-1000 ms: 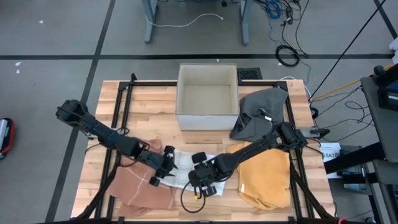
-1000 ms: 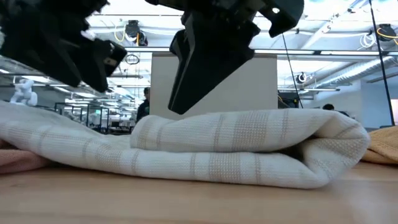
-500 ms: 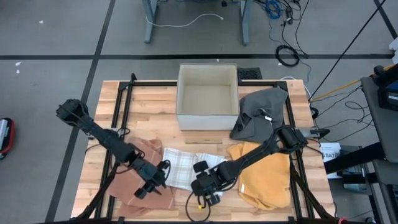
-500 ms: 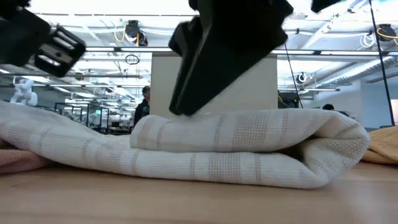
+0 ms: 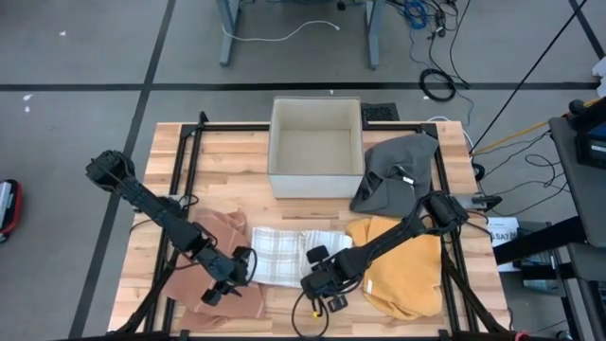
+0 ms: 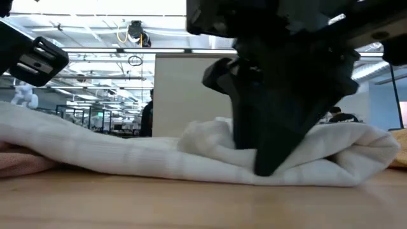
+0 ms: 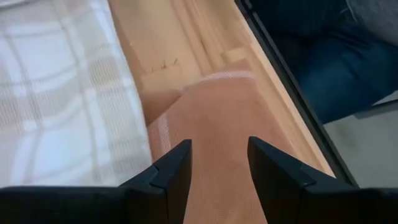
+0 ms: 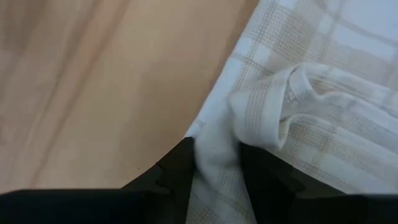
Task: Fold towel
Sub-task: Fold the white patterned towel
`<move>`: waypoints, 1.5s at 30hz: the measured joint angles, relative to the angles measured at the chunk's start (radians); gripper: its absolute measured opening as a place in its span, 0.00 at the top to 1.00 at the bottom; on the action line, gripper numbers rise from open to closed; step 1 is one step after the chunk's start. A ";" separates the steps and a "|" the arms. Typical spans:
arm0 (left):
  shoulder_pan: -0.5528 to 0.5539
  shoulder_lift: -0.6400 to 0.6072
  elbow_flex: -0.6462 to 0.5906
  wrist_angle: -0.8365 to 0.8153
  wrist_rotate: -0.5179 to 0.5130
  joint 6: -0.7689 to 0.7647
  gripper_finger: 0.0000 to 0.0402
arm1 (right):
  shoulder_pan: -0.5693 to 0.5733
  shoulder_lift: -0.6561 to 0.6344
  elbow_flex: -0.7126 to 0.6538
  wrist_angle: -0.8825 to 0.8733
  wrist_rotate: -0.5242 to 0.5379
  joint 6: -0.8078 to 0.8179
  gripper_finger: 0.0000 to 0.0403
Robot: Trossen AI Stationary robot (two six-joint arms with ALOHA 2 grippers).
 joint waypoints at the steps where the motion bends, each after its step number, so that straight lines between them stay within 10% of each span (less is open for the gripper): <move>1: 0.000 0.002 0.000 0.002 -0.003 -0.006 0.59 | 0.000 0.000 0.000 -0.023 0.000 -0.001 0.69; 10: -0.003 0.003 0.000 -0.091 -0.112 -0.033 0.59 | 0.004 -0.023 0.040 -0.040 0.063 -0.011 0.69; 19: 0.009 0.003 -0.001 -0.129 -0.165 -0.066 0.59 | -0.011 -0.019 0.074 0.409 0.294 -0.109 0.69; 45: 0.008 0.105 0.000 -0.052 -0.298 -0.167 0.59 | -0.039 0.122 0.076 0.578 0.339 0.021 0.69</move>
